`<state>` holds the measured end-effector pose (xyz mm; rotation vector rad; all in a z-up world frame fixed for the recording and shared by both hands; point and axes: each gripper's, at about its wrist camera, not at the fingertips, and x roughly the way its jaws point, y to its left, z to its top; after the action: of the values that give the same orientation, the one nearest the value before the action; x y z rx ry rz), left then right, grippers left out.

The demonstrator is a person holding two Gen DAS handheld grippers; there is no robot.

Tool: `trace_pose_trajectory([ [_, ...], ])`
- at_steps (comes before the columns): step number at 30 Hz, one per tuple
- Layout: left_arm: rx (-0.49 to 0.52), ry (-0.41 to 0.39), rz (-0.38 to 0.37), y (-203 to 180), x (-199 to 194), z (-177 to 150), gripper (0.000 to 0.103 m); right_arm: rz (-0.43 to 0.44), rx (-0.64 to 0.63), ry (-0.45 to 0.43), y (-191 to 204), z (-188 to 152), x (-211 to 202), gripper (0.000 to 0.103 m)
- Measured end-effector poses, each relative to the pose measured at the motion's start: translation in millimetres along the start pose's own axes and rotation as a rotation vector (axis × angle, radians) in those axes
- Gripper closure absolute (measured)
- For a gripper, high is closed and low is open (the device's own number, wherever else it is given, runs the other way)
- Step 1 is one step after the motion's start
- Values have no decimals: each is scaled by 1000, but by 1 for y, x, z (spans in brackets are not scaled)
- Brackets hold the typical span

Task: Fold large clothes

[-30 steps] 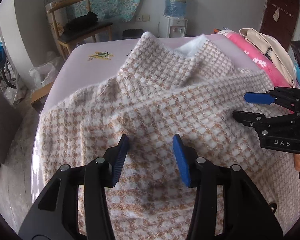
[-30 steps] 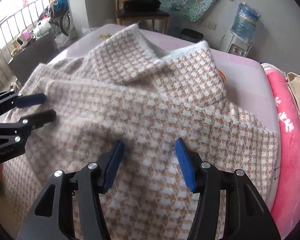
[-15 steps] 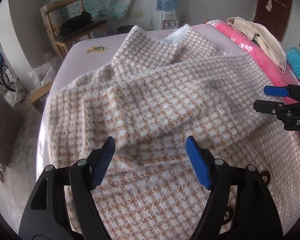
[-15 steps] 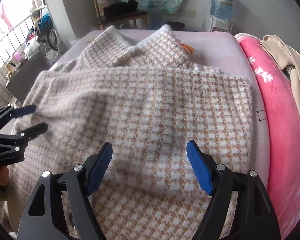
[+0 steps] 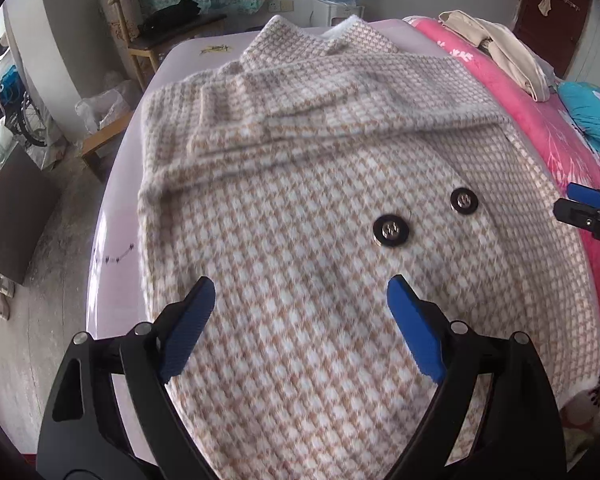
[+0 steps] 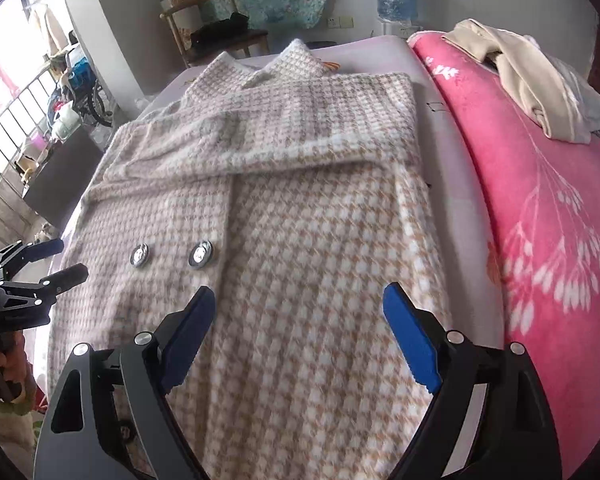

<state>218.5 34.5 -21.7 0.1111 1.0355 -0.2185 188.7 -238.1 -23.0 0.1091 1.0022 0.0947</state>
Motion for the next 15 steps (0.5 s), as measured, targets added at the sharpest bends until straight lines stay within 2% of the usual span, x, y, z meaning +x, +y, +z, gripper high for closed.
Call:
trace_pose_trajectory([
  [3, -21, 16, 8, 1, -5, -25, 19, 7, 20, 1, -9, -20, -15, 19],
  [7, -20, 18, 50, -1, -11, -54, 19, 50, 12, 14, -1, -47, -25, 22],
  [9, -21, 28, 64, -1, -10, -67, 19, 62, -20, 20, 8, -60, -25, 26],
  [11, -20, 38, 67, -1, -8, -78, 19, 50, -56, 38, 15, -73, -22, 36],
  [15, -14, 34, 77, -1, -6, -93, 17, -43, -99, 136, 16, -105, -3, 53],
])
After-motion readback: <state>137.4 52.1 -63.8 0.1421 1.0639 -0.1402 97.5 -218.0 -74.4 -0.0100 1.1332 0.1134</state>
